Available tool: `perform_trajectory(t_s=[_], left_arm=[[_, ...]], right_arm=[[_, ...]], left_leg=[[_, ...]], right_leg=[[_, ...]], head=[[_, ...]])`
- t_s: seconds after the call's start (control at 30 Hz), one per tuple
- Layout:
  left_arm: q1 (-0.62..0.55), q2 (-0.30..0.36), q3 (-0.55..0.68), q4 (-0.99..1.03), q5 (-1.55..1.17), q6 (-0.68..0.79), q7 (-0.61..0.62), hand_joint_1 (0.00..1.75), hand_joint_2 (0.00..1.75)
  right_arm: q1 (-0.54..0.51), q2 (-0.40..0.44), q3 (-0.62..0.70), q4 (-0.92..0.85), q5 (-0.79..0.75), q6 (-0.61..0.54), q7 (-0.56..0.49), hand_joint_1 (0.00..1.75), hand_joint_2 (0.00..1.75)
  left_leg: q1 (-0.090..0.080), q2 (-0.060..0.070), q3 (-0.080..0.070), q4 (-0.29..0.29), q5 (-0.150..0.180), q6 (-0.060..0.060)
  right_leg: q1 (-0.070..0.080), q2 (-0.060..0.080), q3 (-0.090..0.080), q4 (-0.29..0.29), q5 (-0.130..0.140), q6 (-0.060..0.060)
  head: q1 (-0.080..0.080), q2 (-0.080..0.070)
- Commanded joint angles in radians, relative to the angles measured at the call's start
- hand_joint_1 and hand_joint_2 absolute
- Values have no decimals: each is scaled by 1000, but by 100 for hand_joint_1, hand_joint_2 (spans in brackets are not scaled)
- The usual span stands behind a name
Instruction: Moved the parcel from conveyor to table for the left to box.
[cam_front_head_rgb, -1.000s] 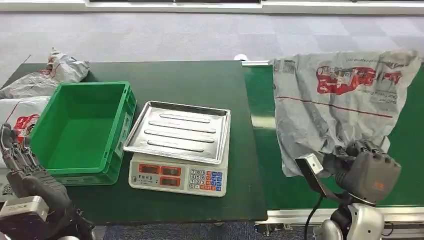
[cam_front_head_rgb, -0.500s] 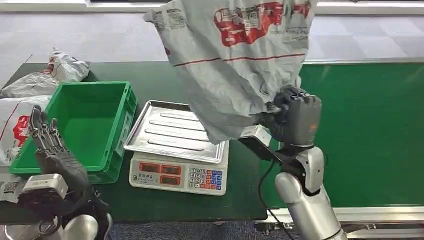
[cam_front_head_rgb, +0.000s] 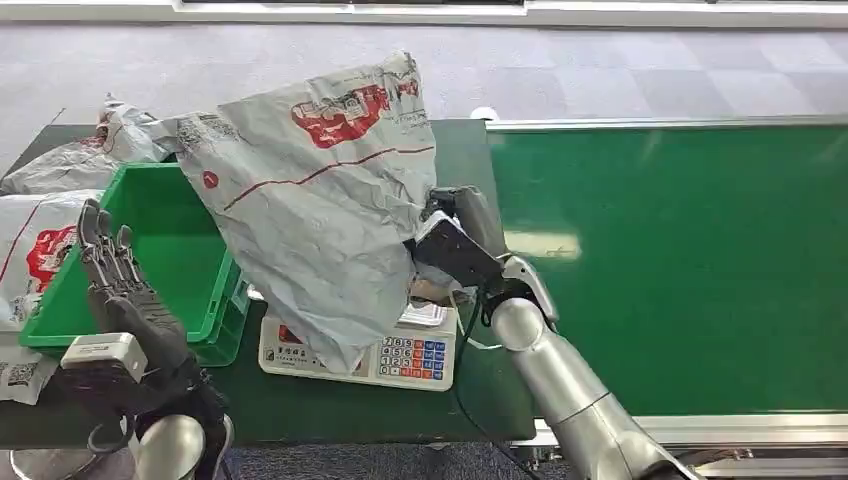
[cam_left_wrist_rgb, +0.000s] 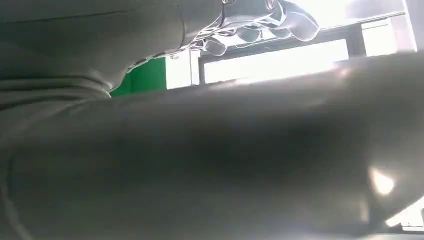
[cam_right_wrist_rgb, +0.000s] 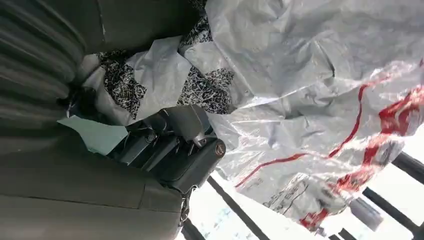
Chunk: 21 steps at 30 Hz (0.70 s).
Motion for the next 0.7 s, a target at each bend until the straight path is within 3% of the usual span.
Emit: perform_trajectory(t_s=[0.03,0.07,0.17,0.2,0.53,0.7], left_arm=[[-29,20,-1,40,-7,5,17,0,0],[-28,19,1,39,-10,5,19,0,0],[-26,19,6,33,-17,3,22,0,0],[-25,20,8,32,-18,4,22,0,0],[-8,10,17,18,-25,12,11,0,0],[10,4,29,-2,-41,20,-2,0,0]], right_arm=[[-120,9,76,261,59,-23,49,175,175],[-127,9,84,273,85,-45,75,2,175],[-139,12,84,301,123,-64,89,0,175],[-139,10,81,304,128,-72,89,0,0],[-109,-8,31,214,176,-131,44,0,0],[-44,-29,38,8,277,-226,48,0,0]], left_leg=[[-2,4,-1,-3,3,2],[-3,4,-1,-7,6,3],[-2,4,-2,-4,4,2],[-2,3,-2,-2,2,1],[-1,1,-2,0,1,1],[-1,1,-3,-1,2,2]], right_leg=[[-1,-2,-2,-2,3,-1],[-2,-4,-2,-4,5,-1],[-2,-3,-3,-2,3,-1],[-1,-2,-3,-1,2,-1],[0,-3,-3,0,0,0],[-1,-4,-3,0,1,0]], head=[[0,0],[0,0],[0,0],[0,0],[0,0],[0,0]])
